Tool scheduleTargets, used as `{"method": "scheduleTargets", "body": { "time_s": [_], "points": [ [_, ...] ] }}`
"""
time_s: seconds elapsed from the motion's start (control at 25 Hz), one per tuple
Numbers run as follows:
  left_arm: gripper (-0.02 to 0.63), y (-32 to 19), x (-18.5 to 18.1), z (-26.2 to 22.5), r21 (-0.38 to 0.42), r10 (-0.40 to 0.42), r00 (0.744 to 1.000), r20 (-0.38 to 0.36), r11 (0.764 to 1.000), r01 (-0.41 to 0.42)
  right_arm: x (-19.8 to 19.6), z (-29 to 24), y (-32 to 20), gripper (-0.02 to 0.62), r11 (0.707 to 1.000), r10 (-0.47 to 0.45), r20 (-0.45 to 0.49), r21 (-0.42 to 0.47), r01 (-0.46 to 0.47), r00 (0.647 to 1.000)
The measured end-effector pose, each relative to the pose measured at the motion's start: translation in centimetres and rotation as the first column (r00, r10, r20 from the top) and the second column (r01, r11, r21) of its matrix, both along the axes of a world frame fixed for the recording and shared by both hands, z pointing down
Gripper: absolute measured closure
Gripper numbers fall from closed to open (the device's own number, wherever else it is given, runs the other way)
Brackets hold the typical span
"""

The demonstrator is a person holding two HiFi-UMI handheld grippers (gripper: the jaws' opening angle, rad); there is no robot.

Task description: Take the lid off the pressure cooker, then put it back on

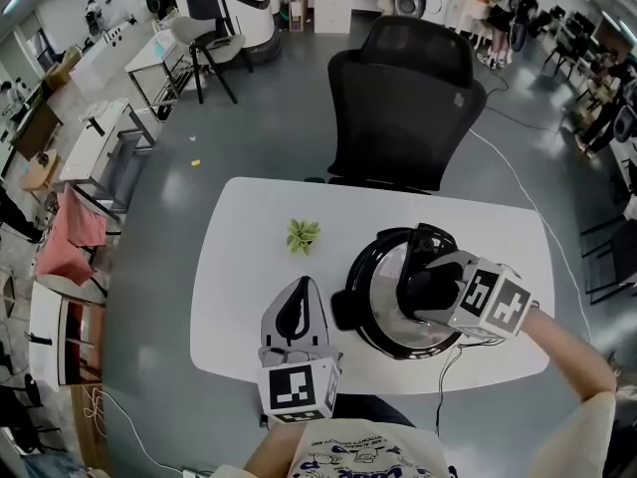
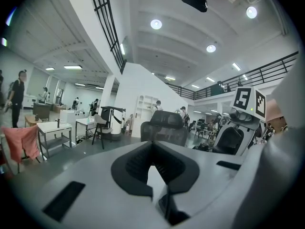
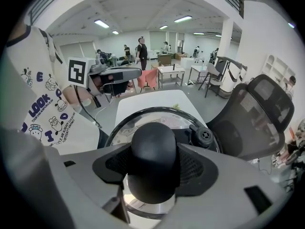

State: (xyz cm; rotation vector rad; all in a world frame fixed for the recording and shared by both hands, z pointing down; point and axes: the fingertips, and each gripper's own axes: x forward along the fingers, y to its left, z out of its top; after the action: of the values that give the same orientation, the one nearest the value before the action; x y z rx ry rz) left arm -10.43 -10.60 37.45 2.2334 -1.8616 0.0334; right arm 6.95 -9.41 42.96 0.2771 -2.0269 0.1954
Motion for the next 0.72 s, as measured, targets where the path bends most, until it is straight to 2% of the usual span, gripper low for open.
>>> {"method": "scheduleTargets", "body": {
  "time_s": [0.36, 0.72],
  "points": [
    [0.594, -0.4, 0.2, 0.1, 0.003, -0.001, 1.0, -0.015, 1.0, 0.001, -0.4, 0.8, -0.4, 0.301, 1.0, -0.013, -0.007, -0.006, 0.013, 1.0],
    [0.594, -0.8, 0.4, 0.2, -0.009, 0.011, 1.0, 0.011, 1.0, -0.011, -0.8, 2.0, -0.5, 0.302, 0.999, -0.035, -0.027, -0.028, 0.034, 0.999]
  ]
}}
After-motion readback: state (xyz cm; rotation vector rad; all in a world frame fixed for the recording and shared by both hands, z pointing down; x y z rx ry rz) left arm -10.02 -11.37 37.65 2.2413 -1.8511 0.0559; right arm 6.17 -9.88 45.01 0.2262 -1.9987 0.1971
